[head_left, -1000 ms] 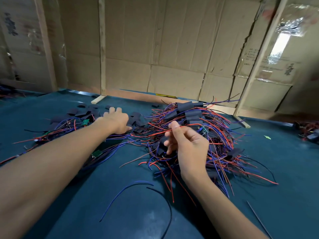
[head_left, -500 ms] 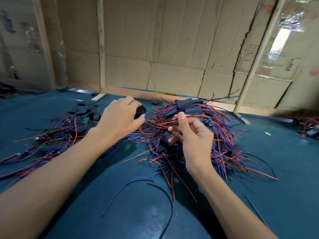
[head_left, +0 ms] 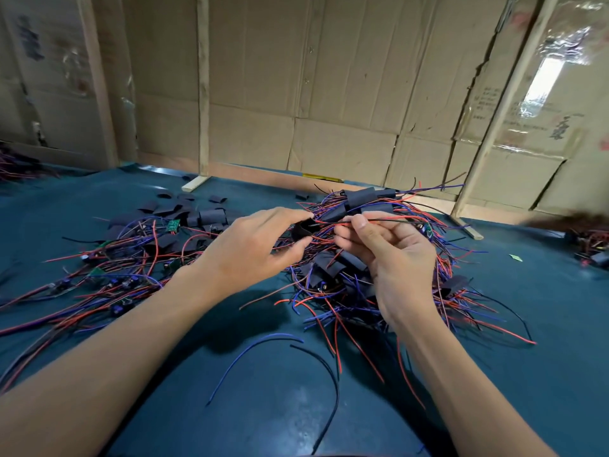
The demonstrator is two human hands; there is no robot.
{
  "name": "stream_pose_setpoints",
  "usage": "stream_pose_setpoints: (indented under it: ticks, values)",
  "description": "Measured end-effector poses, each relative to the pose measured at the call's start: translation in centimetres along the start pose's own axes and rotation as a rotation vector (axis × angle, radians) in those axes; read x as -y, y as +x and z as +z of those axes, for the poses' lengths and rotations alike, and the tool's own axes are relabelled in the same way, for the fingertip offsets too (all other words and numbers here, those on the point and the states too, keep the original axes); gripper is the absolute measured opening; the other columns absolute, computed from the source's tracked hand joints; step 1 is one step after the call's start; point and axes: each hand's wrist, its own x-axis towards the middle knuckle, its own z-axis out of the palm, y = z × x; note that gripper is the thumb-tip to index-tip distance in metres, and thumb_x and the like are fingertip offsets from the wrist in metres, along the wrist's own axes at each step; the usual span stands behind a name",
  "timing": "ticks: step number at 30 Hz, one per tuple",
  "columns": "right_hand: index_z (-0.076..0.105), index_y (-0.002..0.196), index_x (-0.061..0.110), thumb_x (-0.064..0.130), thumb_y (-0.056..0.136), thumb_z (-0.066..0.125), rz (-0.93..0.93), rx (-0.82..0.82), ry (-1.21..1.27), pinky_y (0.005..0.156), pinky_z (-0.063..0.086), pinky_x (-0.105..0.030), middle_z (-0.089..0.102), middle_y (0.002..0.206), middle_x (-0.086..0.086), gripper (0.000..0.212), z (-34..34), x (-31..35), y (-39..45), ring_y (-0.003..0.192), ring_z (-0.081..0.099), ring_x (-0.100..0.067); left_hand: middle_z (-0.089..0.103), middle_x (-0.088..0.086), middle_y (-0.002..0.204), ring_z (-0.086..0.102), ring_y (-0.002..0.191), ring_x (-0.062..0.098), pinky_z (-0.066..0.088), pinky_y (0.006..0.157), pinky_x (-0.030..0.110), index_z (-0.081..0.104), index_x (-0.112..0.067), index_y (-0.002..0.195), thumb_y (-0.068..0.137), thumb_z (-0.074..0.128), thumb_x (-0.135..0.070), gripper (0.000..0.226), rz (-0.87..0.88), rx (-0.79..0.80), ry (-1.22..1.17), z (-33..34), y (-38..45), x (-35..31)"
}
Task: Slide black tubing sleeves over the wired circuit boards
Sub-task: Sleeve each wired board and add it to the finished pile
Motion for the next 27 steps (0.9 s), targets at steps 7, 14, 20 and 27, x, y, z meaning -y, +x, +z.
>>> stream_pose_setpoints:
  ticks: [7, 14, 20, 27]
  values:
    - [0.07, 0.095, -0.001, 0.003, 0.088, 0.075, -0.081, -0.001, -0.102, 0.075, 0.061, -0.036, 0.074, 0.084, -0.021, 0.009, -0.45, -0.64, -0.09, 0.079, 0.075, -0.035, 0.071, 0.005, 0.114, 0.069, 0.102, 0.023, 0.053, 0.091, 0.036, 0.066, -0.003, 0.122, 0.091, 0.073, -0.021, 0.037, 0.004, 0.022, 0.035, 0.07, -0.09, 0.05]
    - [0.07, 0.092, 0.004, 0.001, 0.089, 0.072, -0.11, 0.024, -0.157, 0.073, 0.06, -0.036, 0.074, 0.081, -0.017, 0.005, -0.37, -0.41, -0.34, 0.074, 0.074, -0.032, 0.072, 0.002, 0.115, 0.068, 0.103, 0.022, 0.052, 0.091, 0.036, 0.068, -0.005, 0.12, 0.089, 0.073, -0.021, 0.035, -0.003, 0.022, 0.035, -0.29, 0.02, -0.27]
    - [0.066, 0.095, 0.0, -0.006, 0.091, 0.066, -0.194, 0.043, -0.271, 0.069, 0.058, -0.03, 0.069, 0.072, -0.009, 0.006, -0.35, -0.54, -0.32, 0.067, 0.07, -0.024, 0.07, 0.006, 0.118, 0.066, 0.107, 0.022, 0.051, 0.095, 0.038, 0.067, -0.004, 0.123, 0.089, 0.071, -0.023, 0.039, 0.061, 0.039, -0.01, -0.41, 0.15, -0.29]
    - [0.066, 0.096, 0.006, -0.002, 0.094, 0.065, -0.198, 0.004, -0.266, 0.071, 0.059, -0.032, 0.065, 0.074, -0.008, 0.009, -0.23, -0.55, -0.37, 0.068, 0.069, -0.024, 0.068, 0.005, 0.119, 0.064, 0.11, 0.022, 0.05, 0.095, 0.041, 0.066, -0.006, 0.124, 0.086, 0.075, -0.021, 0.041, 0.1, 0.063, -0.026, -0.48, 0.06, -0.11]
